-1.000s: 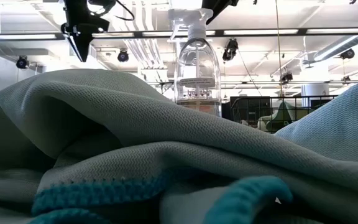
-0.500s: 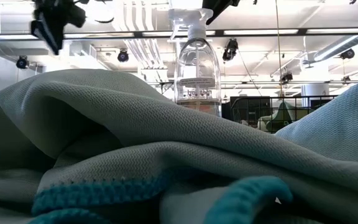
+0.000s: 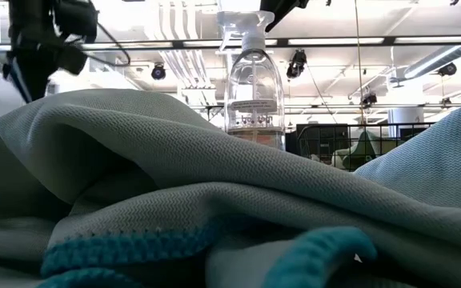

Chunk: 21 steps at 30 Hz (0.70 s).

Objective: Sort microfiber towel by color & place in baskets
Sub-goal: Put the green towel into the right wire basket

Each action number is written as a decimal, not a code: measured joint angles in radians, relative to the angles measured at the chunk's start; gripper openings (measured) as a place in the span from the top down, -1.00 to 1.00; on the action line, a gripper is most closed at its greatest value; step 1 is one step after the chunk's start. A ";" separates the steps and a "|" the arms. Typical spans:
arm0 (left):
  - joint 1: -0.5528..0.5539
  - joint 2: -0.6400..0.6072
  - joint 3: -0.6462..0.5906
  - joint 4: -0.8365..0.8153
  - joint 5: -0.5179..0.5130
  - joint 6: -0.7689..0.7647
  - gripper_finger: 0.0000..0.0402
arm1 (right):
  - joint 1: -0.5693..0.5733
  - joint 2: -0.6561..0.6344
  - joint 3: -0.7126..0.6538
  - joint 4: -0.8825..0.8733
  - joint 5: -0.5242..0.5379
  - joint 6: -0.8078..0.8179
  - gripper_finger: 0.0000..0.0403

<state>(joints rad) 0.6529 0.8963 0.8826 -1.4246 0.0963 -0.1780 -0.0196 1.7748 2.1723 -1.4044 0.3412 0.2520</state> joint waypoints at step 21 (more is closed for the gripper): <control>0.000 0.013 -0.117 0.072 0.011 0.001 0.35 | 0.000 0.000 0.000 0.000 0.000 0.026 0.32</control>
<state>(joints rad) 0.6529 0.9095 0.7656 -1.3529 0.1071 -0.1772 -0.0196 1.7748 2.1719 -1.4048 0.3408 0.2779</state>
